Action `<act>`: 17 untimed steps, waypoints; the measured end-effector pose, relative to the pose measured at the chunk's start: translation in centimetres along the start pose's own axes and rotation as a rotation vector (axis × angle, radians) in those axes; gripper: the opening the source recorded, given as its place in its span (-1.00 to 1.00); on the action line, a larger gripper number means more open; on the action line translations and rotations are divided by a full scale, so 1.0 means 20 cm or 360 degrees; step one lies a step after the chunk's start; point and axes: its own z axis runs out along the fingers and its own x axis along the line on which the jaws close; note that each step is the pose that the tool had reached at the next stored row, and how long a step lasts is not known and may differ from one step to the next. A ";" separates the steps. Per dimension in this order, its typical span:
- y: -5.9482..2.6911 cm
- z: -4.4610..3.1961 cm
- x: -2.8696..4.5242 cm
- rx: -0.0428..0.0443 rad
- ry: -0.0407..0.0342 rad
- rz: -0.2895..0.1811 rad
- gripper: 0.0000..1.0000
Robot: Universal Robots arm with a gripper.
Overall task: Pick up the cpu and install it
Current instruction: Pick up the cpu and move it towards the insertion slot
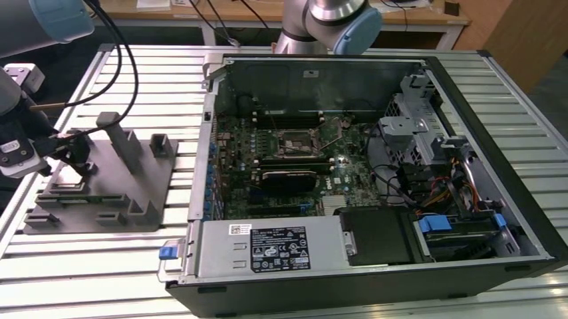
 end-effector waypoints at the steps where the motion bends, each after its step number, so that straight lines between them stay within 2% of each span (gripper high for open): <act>1: 0.000 0.000 0.000 0.0000 0.0000 0.0000 0.33; 17: -0.001 0.015 -0.023 0.0000 0.0001 0.0000 0.33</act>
